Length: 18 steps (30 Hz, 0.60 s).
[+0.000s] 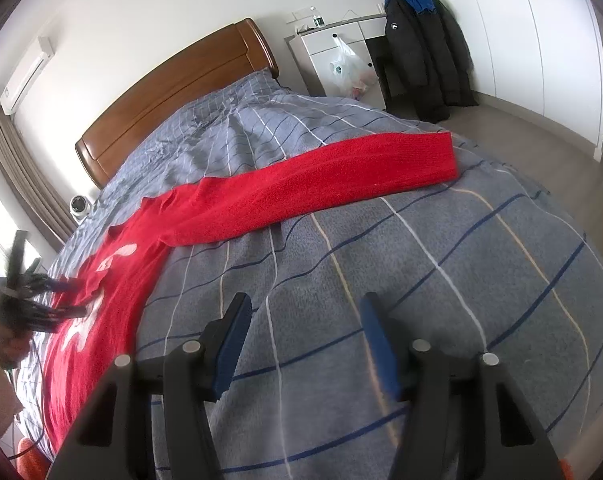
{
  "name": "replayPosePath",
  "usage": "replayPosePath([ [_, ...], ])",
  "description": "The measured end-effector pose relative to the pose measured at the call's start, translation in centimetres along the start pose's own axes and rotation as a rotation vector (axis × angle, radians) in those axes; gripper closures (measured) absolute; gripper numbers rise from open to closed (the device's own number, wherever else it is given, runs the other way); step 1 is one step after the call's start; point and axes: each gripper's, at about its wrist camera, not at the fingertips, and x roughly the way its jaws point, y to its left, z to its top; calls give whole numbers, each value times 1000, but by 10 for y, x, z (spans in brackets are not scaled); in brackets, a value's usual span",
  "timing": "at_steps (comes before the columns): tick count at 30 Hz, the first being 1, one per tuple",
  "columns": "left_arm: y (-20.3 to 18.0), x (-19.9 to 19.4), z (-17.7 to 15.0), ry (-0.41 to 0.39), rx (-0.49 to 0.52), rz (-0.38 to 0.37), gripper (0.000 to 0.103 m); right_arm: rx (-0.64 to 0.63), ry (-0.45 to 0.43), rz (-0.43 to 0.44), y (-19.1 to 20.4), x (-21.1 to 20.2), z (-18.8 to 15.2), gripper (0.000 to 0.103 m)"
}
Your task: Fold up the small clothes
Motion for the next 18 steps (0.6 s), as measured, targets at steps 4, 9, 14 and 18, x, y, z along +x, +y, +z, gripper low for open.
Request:
replayPosePath([
  [4, 56, -45, -9, -146, -311, 10, 100, 3, -1, 2, 0, -1, 0, 46],
  [9, 162, -124, -83, -269, -676, 225, 100, 5, -2, 4, 0, -1, 0, 46],
  [14, 254, -130, -204, -119, -1029, 556, 100, 14, -5, 8, -1, -3, -1, 46],
  [18, 262, -102, -255, -35, -1072, 665, 100, 1, -2, -11, 2, -2, -1, 46],
])
